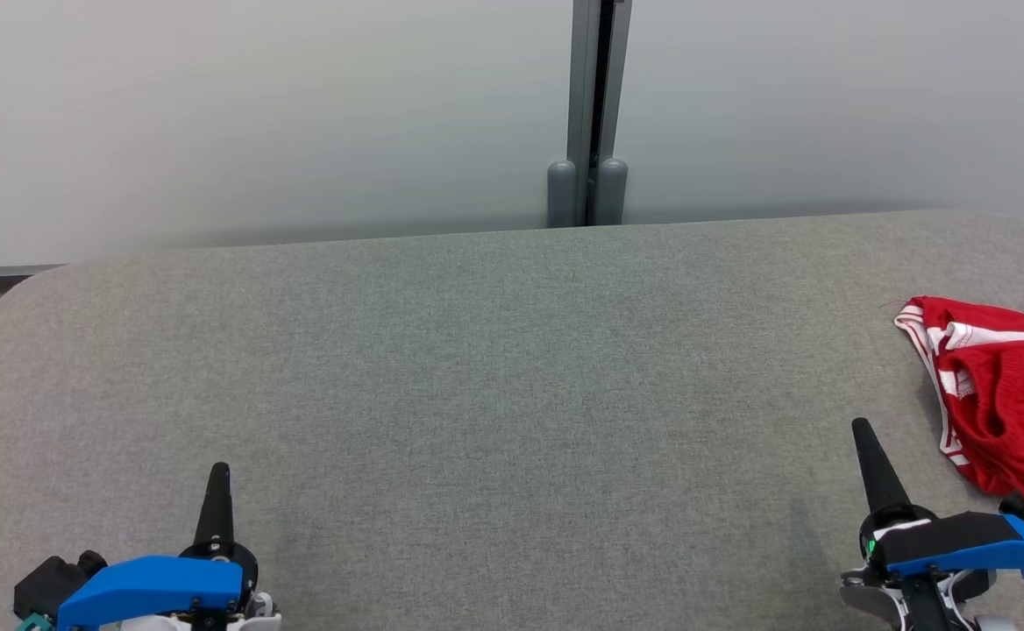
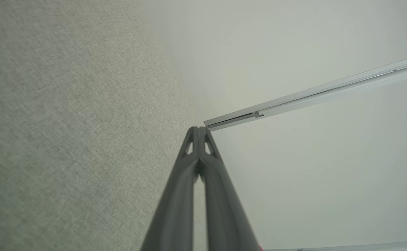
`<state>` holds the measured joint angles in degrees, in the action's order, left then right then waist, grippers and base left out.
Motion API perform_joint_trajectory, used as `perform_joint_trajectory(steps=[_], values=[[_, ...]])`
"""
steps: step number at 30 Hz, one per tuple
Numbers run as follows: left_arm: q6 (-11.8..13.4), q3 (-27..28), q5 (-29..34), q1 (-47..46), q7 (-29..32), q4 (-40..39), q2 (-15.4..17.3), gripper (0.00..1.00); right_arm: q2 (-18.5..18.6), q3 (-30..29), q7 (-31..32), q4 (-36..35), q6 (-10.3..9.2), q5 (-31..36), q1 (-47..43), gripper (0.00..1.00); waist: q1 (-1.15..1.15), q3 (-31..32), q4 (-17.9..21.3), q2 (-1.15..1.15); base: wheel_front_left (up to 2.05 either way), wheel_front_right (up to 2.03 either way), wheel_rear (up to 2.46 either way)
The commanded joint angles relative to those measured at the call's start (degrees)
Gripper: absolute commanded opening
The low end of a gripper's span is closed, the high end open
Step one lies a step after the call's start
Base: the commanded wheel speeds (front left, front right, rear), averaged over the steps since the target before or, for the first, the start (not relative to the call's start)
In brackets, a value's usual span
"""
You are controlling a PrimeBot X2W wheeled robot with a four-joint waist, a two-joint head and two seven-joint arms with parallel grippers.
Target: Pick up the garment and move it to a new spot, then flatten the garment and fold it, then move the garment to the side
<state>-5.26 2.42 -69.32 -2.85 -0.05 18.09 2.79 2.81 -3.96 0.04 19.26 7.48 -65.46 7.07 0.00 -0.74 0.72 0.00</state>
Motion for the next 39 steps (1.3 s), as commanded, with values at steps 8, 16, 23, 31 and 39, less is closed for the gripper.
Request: perform_joint_trajectory(steps=[8, 16, 23, 31, 39], values=[[-0.8, 1.02, -4.78, -1.84, 1.45, -1.41, 0.11, 0.0, 0.12, -0.68, 1.44, -1.66, 0.02, -5.63, -0.32, 0.0, 0.0, 0.08, -0.11, 0.0, 0.0, 0.0, 0.0], [-1.09, 1.72, -8.52, -2.28, 2.51, -1.96, 0.12, 0.0, 0.12, -1.08, 2.51, -2.44, 0.02, -9.99, -0.47, 0.0, 0.0, 0.17, -0.22, 0.0, 0.0, 0.0, 0.0], [-1.4, 2.16, -11.54, -2.56, 3.44, -2.45, 0.12, 0.0, 0.12, -1.43, 3.34, -3.12, 0.02, -13.55, -0.63, 0.0, 0.0, 0.24, -0.31, 0.0, 0.0, 0.0, 0.0], [-1.7, 2.8, -14.86, -2.87, 4.38, -2.95, 0.12, 0.0, 0.12, -1.78, 4.36, -3.75, 0.02, -17.39, -0.81, 0.0, 0.0, 0.32, -0.41, 0.0, 0.0, 0.0, 0.0], [-2.0, 3.47, -18.32, -3.31, 5.37, -3.46, 0.13, 0.0, 0.12, -2.17, 5.32, -4.5, 0.02, -21.43, -1.0, 0.0, 0.0, 0.41, -0.53, 0.0, 0.0, 0.0, 0.0]])
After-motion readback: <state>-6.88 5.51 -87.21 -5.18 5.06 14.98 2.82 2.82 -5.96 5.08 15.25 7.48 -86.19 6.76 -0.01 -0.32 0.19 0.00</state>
